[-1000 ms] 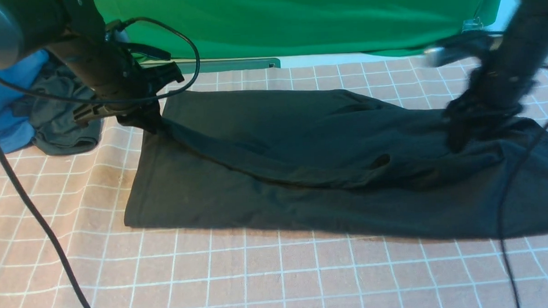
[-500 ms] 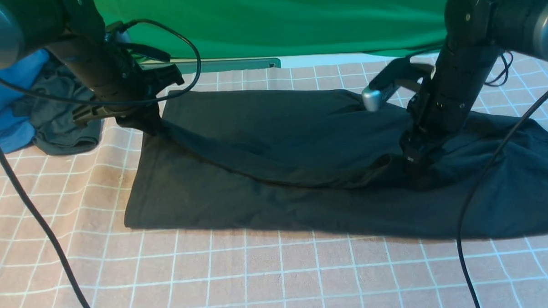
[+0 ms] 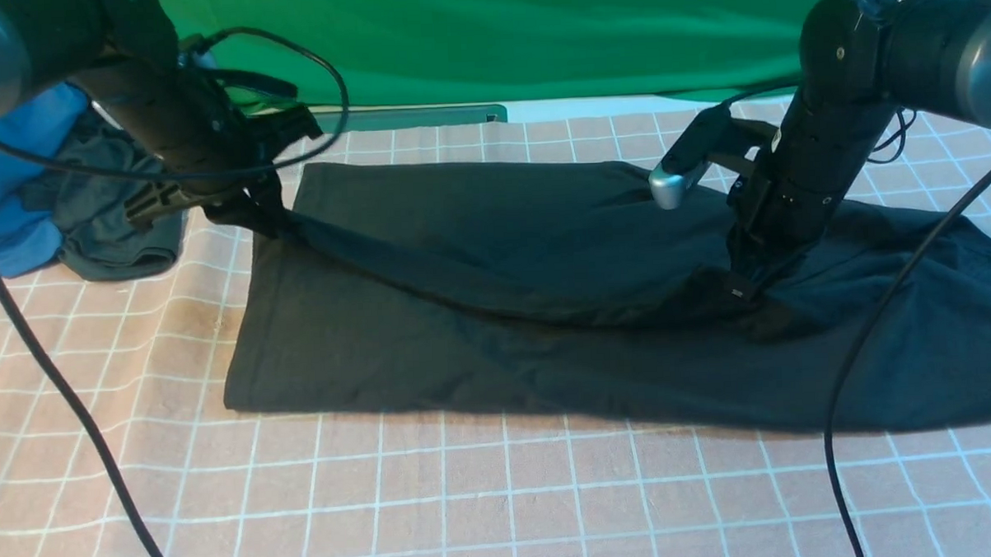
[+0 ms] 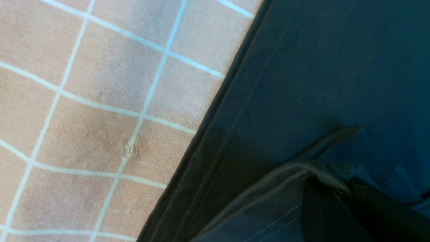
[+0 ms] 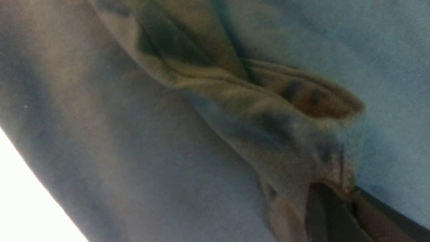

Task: Fold a long-sleeved shirt over a pink coffee tablecloth.
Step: 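Fold the black garment in half by bringing its near edge over to the far edge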

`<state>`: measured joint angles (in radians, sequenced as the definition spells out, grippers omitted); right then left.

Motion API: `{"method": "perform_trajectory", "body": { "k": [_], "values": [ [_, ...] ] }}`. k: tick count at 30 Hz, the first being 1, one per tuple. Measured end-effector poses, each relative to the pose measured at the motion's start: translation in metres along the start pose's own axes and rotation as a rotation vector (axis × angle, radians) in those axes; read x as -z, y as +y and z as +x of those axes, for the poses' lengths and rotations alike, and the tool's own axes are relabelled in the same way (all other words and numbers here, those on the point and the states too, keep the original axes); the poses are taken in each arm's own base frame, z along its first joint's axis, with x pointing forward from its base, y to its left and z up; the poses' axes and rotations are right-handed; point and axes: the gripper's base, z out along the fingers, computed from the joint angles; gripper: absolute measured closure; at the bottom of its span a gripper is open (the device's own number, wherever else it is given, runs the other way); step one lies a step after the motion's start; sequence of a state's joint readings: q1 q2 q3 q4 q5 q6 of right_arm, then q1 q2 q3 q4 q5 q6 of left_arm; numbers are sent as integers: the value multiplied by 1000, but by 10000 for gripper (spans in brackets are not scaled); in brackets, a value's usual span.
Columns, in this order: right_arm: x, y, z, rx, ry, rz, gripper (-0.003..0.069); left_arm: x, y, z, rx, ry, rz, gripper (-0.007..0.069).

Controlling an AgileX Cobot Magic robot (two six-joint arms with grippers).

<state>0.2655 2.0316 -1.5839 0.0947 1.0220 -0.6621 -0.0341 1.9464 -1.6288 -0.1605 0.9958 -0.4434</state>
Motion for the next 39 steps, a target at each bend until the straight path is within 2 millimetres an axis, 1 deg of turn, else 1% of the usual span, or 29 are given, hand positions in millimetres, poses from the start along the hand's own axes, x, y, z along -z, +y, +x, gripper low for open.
{"method": "perform_trajectory", "body": {
  "k": [2, 3, 6, 9, 12, 14, 17, 19, 22, 27, 28, 29, 30, 35, 37, 38, 39],
  "values": [
    [3, -2, -2, 0, -10, 7, 610, 3, 3, -4, 29, -2, 19, 594],
    [8, -5, -5, -5, -32, 24, 610, 6, 5, -8, 53, -8, 34, 594],
    [16, -12, -9, -16, -63, 47, 611, 9, 8, -12, 75, -15, 48, 594],
    [33, -25, -17, -50, -135, 102, 611, 12, 12, -18, 92, -32, 56, 594],
    [44, -32, -24, -61, -193, 143, 611, 13, 12, -20, 113, -53, 68, 594],
    [48, -35, -27, -66, -228, 168, 611, 13, 11, -23, 124, -80, 86, 594],
    [47, -39, -30, -87, -265, 193, 611, 13, 8, -27, 143, -124, 116, 594],
    [44, -42, -33, -108, -287, 206, 611, 11, 7, -31, 152, -160, 137, 594],
    [32, -47, -38, -144, -321, 224, 611, 3, 7, -37, 157, -205, 153, 594],
    [12, -54, -42, -172, -351, 243, 611, -17, 8, -45, 170, -244, 164, 594],
    [6, -56, -43, -176, -360, 249, 611, -23, 8, -46, 173, -250, 164, 594],
    [5, -56, -44, -177, -361, 250, 611, -24, 8, -47, 173, -254, 166, 594],
    [-3, -59, -45, -182, -373, 258, 611, -30, 9, -49, 174, -264, 166, 594],
    [-21, -64, -49, -198, -411, 284, 610, -41, 11, -52, 163, -285, 160, 589],
    [-26, -66, -50, -206, -426, 292, 608, -43, 12, -52, 152, -288, 148, 575],
    [-30, -68, -51, -219, -441, 299, 595, -46, 14, -53, 138, -295, 135, 536],
    [-32, -68, -52, -229, -448, 301, 581, -46, 14, -53, 131, -300, 129, 513]
  ]
}}
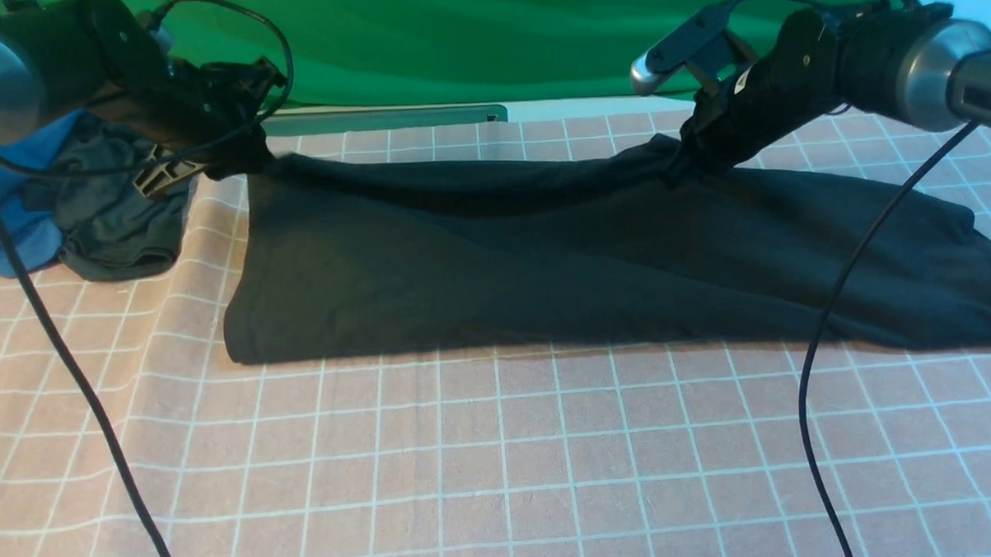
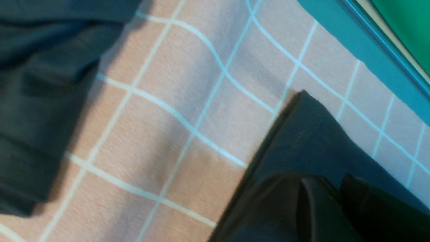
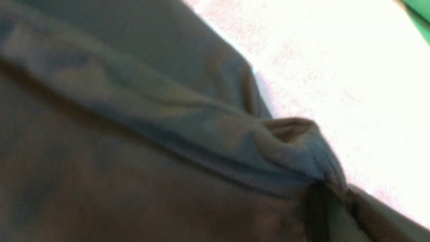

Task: Fold a long-sleeved shirt over a pink coffee tablecloth.
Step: 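Fold the black garment in half by bringing its near edge over to the far edge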

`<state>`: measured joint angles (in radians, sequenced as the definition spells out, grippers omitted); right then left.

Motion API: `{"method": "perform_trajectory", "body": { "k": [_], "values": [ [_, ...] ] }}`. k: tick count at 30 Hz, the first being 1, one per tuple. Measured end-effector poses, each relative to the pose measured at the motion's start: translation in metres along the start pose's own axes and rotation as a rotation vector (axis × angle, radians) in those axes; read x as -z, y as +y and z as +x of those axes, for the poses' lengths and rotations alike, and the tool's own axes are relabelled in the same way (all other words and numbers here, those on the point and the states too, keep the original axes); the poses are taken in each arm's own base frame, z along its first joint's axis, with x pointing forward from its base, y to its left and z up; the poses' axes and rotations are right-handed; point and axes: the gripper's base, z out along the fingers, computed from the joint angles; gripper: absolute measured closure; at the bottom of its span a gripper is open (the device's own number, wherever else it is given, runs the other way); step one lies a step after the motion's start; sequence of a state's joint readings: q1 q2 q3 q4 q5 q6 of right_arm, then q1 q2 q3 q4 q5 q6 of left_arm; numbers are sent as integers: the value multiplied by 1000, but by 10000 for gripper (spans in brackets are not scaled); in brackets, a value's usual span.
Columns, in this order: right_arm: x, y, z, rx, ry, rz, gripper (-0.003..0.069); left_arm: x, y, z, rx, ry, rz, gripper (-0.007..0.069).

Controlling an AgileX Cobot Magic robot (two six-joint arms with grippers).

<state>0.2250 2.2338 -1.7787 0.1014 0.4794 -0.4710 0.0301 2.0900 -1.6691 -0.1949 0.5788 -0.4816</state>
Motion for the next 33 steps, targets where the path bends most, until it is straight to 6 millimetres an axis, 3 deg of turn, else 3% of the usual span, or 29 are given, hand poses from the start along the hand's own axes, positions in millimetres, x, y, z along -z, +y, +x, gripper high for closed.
{"method": "perform_trajectory", "body": {
  "k": [4, 8, 12, 16, 17, 19, 24, 30, 33],
  "values": [
    [-2, -1, -2, -24, -33, 16, 478, 0, 2, -1, -48, -16, -18, 383],
    [6, -4, -7, -33, -40, 19, 354, 17, -2, -6, -113, 3, -49, 286],
    [33, -7, -19, -110, -17, 0, 362, 41, -17, 0, -212, 57, -27, 338],
    [59, -6, -28, -149, 2, -19, 507, 47, -44, 25, -347, 131, 9, 505],
    [63, -2, -30, -145, 13, -29, 567, 43, -53, 37, -387, 157, 16, 549],
    [63, 4, -30, -130, 33, -46, 615, 34, -65, 55, -439, 196, 24, 596],
    [57, 22, -27, -89, 75, -87, 624, -6, -76, 91, -495, 271, 19, 614],
    [56, 25, -27, -121, 69, -115, 624, -47, -68, 103, -504, 250, 25, 613],
    [55, 27, -27, -138, 67, -129, 624, -56, -69, 103, -500, 212, 43, 612]
  ]
}}
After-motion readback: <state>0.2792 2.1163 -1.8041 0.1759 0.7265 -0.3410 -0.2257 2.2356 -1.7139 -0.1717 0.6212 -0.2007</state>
